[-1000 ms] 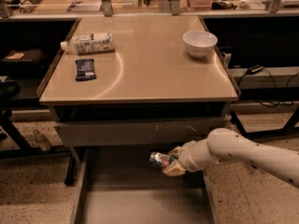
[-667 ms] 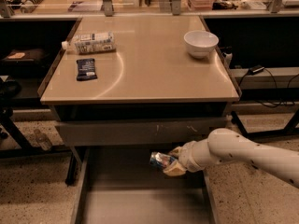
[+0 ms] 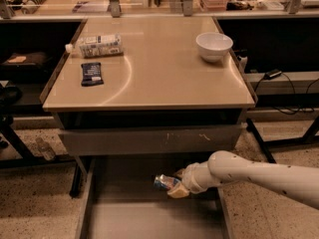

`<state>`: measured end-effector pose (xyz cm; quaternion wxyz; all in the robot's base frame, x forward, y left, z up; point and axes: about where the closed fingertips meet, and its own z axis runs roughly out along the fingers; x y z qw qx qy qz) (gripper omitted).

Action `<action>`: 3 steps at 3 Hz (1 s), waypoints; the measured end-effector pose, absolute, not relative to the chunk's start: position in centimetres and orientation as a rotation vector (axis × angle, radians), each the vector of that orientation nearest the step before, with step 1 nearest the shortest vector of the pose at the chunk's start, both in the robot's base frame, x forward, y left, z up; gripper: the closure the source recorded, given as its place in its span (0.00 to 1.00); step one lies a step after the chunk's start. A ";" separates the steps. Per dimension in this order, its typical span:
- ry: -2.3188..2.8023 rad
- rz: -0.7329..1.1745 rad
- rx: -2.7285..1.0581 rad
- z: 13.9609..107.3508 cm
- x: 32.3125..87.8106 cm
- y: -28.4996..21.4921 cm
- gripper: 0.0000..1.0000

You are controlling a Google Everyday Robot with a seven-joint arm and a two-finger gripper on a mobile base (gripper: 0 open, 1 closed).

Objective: Place redbull can into middle drawer

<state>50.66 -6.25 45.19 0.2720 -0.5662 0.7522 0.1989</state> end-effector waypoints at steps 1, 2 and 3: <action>1.999 0.532 -1.532 41.9 50.9 -5.0 1.00; 1.960 0.516 -1.533 39.6 51.1 -4.2 1.00; 1.935 0.510 -1.533 37.4 51.4 -3.8 1.00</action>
Offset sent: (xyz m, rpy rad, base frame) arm 0.0113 0.0286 -0.0849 0.0379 -0.1248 0.0255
